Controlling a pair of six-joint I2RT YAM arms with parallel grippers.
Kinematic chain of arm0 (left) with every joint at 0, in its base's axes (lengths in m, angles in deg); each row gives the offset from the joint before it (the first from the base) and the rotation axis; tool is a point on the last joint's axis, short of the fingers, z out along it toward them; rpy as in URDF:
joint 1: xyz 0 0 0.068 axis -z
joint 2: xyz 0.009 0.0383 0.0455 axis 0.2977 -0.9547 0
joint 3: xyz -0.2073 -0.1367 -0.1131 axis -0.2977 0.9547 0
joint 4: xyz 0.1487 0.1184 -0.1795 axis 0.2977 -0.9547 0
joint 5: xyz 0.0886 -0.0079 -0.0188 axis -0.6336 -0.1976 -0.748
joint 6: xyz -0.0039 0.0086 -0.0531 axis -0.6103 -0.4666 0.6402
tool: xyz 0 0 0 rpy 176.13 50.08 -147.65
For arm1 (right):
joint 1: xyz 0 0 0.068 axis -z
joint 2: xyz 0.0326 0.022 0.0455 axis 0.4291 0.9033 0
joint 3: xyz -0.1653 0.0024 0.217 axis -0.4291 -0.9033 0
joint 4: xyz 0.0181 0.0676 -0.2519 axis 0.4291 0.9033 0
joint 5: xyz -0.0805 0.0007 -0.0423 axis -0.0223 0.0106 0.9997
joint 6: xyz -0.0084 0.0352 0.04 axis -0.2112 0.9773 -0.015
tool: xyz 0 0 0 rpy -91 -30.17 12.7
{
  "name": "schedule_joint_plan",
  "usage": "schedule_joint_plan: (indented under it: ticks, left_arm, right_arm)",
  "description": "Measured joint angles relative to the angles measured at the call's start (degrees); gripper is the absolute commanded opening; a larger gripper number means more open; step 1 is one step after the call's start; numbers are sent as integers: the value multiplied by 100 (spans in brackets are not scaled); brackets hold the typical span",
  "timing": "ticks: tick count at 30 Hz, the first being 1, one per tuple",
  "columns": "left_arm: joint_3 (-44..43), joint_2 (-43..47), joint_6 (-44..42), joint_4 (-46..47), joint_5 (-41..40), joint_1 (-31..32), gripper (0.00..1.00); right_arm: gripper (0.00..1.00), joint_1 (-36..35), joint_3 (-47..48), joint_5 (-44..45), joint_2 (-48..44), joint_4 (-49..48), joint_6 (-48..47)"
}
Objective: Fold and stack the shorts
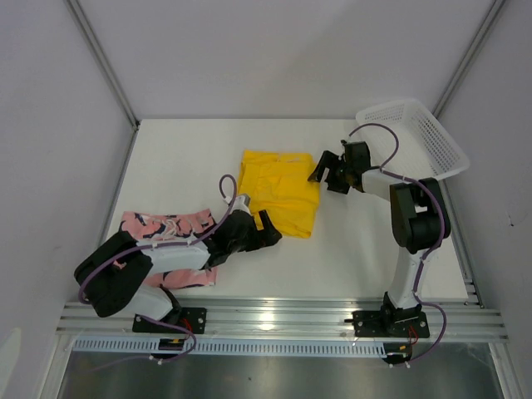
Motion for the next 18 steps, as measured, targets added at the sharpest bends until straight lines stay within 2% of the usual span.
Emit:
schedule_joint_plan:
  ticks: [8, 12, 13, 16, 18]
  left_arm:
    - [-168, -540, 584, 411, -457, 0, 99]
    - [-181, -815, 975, 929, -549, 0, 99]
    - [-181, -883, 1051, 1058, -555, 0, 99]
    - [-181, -1047, 1226, 1375, -564, 0, 99]
    - [-188, -1147, 1303, 1541, -568, 0, 99]
  right_arm:
    - [87, 17, -428, -114, -76, -798, 358]
    - [84, -13, -688, -138, -155, -1141, 533]
    - [77, -28, -723, -138, -162, -1204, 573]
    - [65, -90, -846, -146, -162, -1344, 734]
    - [60, -125, -988, -186, -162, -1521, 852]
